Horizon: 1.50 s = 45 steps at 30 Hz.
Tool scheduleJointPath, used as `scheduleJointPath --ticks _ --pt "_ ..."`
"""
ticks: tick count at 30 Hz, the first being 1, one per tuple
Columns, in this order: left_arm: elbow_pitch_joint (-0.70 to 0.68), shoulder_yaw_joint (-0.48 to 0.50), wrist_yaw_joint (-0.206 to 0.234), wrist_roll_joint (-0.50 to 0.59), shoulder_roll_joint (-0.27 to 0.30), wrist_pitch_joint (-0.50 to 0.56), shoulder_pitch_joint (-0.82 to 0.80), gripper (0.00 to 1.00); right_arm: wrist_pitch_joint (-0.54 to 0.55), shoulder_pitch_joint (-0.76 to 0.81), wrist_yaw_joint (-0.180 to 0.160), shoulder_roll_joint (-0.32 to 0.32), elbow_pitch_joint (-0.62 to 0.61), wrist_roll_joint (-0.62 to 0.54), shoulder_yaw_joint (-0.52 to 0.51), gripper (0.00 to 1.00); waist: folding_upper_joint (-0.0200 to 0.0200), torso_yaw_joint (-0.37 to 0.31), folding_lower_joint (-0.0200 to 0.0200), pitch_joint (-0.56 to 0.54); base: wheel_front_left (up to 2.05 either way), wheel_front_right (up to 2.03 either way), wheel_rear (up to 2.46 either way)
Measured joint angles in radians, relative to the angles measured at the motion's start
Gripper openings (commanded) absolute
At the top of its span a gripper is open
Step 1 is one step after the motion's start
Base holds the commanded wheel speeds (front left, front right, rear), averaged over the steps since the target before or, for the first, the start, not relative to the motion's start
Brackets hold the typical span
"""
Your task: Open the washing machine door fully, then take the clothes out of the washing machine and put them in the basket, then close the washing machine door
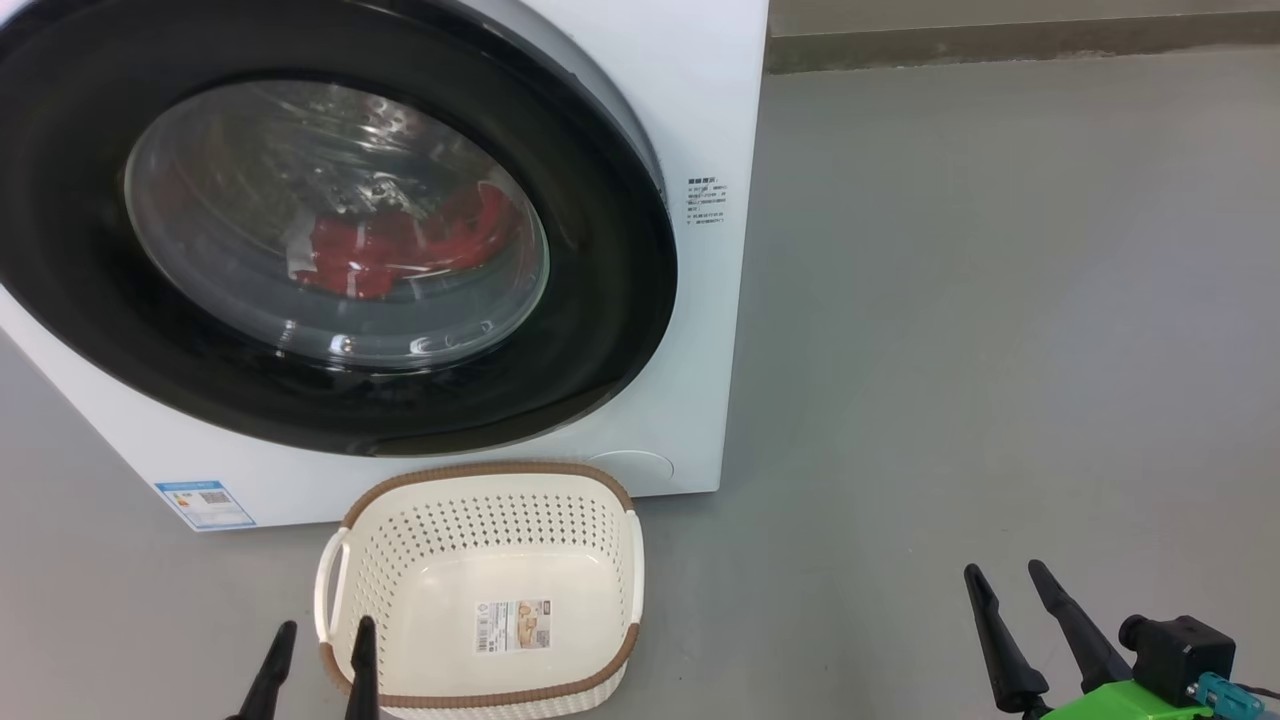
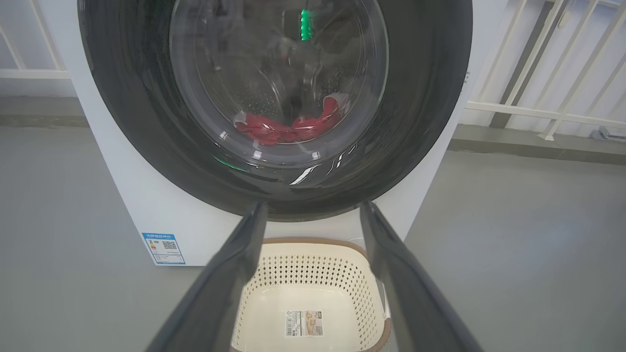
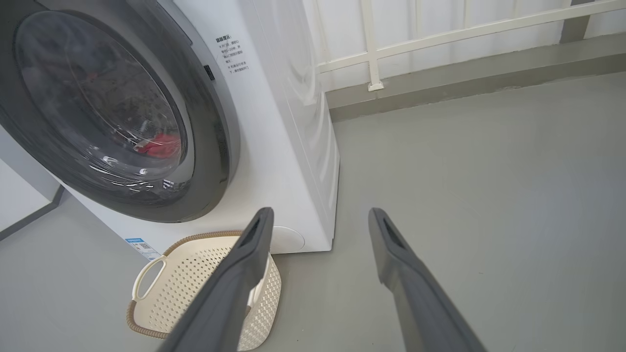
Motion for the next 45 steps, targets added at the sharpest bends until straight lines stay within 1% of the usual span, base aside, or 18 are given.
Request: scheduleJointPath --ticks 3,5,18,19,20,26,31,36,42,45 --pt "0.019 0.002 -0.002 -0.009 0.0 0.0 0.001 1.0 0.0 0.0 0.0 0.005 0.0 0.0 -0.009 1.0 0.0 -0.001 0.0 0.0 0.0 0.0 0.0" --pt "0.022 0.005 -0.01 -0.009 0.0 0.0 0.002 1.0 0.0 0.0 0.0 0.007 0.0 0.0 -0.016 1.0 0.0 -0.001 0.0 0.001 0.0 0.0 0.0" --pt "0.025 0.012 -0.018 -0.009 0.0 0.0 0.002 1.0 0.0 0.0 0.0 0.011 -0.009 0.0 -0.022 1.0 0.0 -0.002 0.0 0.007 0.0 0.0 0.0" --pt "0.025 0.012 -0.018 -0.009 0.0 0.0 0.002 1.0 0.0 0.0 0.0 0.011 -0.011 0.001 -0.019 0.18 0.0 -0.002 0.0 0.008 0.0 0.0 0.0" --pt "0.025 0.011 -0.018 -0.009 0.0 0.0 0.002 1.0 0.0 -0.001 0.0 0.011 -0.012 0.004 -0.014 0.0 0.0 -0.001 0.0 0.01 0.0 0.0 0.0" --pt "0.022 -0.002 -0.018 -0.009 0.0 0.0 -0.006 1.0 0.0 -0.048 0.0 0.016 -0.022 0.088 0.009 0.0 0.0 0.008 0.0 0.03 0.0 0.0 0.0" --pt "0.021 -0.02 -0.019 -0.013 0.0 0.0 -0.031 1.0 0.0 -0.17 0.0 0.022 -0.039 0.198 0.021 0.0 0.0 0.026 0.0 0.056 0.0 0.0 0.0" --pt "0.019 -0.041 -0.025 -0.016 0.0 0.0 -0.057 1.0 -0.006 -0.294 0.0 0.021 -0.051 0.313 0.053 0.0 0.0 0.049 0.0 0.087 0.0 0.0 0.0" --pt "0.018 -0.07 -0.028 -0.027 0.0 0.0 -0.099 1.0 -0.006 -0.442 0.0 0.0 -0.037 0.469 0.091 0.0 0.0 0.083 0.0 0.132 0.0 0.0 0.0" --pt "0.017 -0.089 -0.028 -0.041 0.0 0.0 -0.123 1.0 -0.006 -0.513 0.0 -0.026 -0.026 0.574 0.124 0.0 0.0 0.101 0.0 0.159 0.0 0.0 0.0"
